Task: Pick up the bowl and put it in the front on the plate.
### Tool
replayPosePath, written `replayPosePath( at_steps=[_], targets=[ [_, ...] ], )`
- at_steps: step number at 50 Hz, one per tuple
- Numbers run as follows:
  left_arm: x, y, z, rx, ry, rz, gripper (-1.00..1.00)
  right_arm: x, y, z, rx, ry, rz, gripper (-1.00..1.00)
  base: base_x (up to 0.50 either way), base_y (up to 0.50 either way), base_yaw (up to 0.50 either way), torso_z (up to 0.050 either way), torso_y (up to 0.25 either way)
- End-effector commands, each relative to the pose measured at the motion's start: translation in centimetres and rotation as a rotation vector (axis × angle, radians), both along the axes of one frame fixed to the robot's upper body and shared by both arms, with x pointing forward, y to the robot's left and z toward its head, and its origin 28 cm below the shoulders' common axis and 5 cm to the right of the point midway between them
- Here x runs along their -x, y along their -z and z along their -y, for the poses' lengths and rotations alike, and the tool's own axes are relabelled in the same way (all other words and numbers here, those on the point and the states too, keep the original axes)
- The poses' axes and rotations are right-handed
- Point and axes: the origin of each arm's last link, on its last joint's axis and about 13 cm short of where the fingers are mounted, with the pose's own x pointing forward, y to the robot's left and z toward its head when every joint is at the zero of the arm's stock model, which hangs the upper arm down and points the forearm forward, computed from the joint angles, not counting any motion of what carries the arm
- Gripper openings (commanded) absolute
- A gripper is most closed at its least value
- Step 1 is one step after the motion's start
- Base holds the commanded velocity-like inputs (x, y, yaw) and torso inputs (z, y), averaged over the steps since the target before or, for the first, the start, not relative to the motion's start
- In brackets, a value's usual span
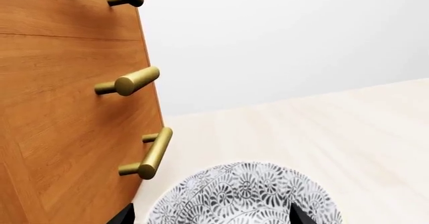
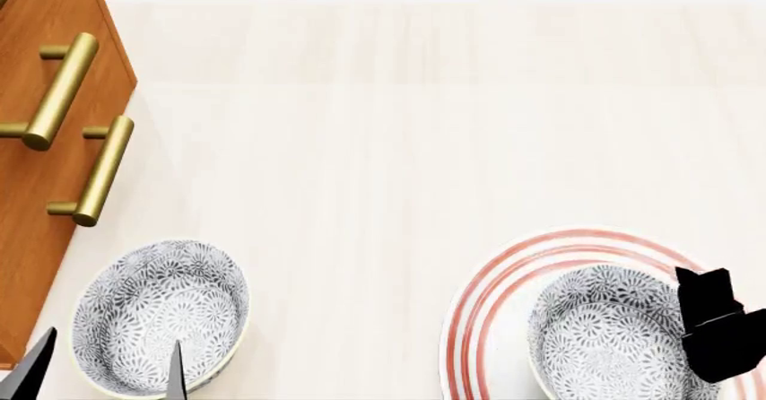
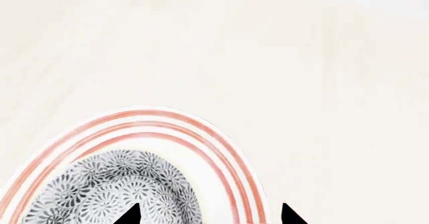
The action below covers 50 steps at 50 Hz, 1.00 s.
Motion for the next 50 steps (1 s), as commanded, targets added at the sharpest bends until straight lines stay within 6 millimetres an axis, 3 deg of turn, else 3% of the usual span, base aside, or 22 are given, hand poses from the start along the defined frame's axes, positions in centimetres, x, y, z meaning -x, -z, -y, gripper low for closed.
replayPosePath(
  at_steps=[1, 4, 11, 15, 17, 20, 30, 32, 38, 45, 50],
  targets=[
    [0.3, 0.3, 0.1, -0.003, 0.019, -0.022, 1.00, 2.2, -2.6, -0.1, -0.049, -0.046, 0.220, 1.00, 0.00, 0.00, 0.00, 0.000, 0.000],
    [0.2, -0.2, -0.2, -0.005, 0.004, -0.005, 1.00, 2.5, -3.2, -0.4, -0.119, -0.043, 0.344, 1.00, 0.00, 0.00, 0.00, 0.000, -0.003],
    [-0.2, -1.7, -1.1, 0.000, -0.043, 0.035, 1.00, 1.9, -1.5, -1.5, -0.300, 0.003, 0.654, 1.00, 0.00, 0.00, 0.00, 0.000, 0.000],
    [-0.2, -2.9, -1.4, -0.001, -0.059, 0.072, 1.00, 1.4, -0.7, -1.3, -0.549, 0.242, 0.808, 1.00, 0.00, 0.00, 0.00, 0.000, 0.000],
    [-0.2, -3.5, -1.7, 0.002, -0.068, 0.089, 1.00, 1.3, 0.9, -1.0, -0.500, 0.299, 0.909, 1.00, 0.00, 0.00, 0.00, 0.000, 0.000],
    [-0.2, -4.2, -2.0, 0.047, -0.086, 0.098, 1.00, 1.2, 3.1, -1.2, -0.599, 0.392, 0.933, 1.00, 0.00, 0.00, 0.00, 0.000, 0.000],
    [0.1, -6.3, -3.9, 0.050, -0.188, 0.192, 1.00, 1.7, 7.5, -3.4, -0.581, 0.492, 1.024, 1.00, 0.00, 0.00, 0.00, 0.000, 0.000],
    [0.1, -6.3, -4.0, 0.049, -0.195, 0.195, 1.00, 1.9, 9.6, -3.9, -0.515, 0.512, 1.025, 1.00, 0.00, 0.00, 0.00, 0.000, 0.000],
    [0.4, -6.9, -4.3, 0.047, -0.230, 0.246, 1.00, 2.5, 10.9, -4.7, -0.461, 0.575, 1.116, 1.00, 0.00, 0.00, 0.00, 0.000, 0.000],
    [1.8, -6.8, -5.3, 0.038, -0.325, 0.344, 1.00, 3.7, 13.5, -6.4, -0.370, 0.495, 1.206, 1.00, 0.00, 0.00, 0.00, 0.000, 0.000],
    [2.6, -6.3, -6.2, -0.002, -0.405, 0.378, 1.00, 3.8, 13.7, -6.9, -0.353, 0.500, 1.265, 1.00, 0.00, 0.00, 0.00, 0.000, 0.000]
  ],
)
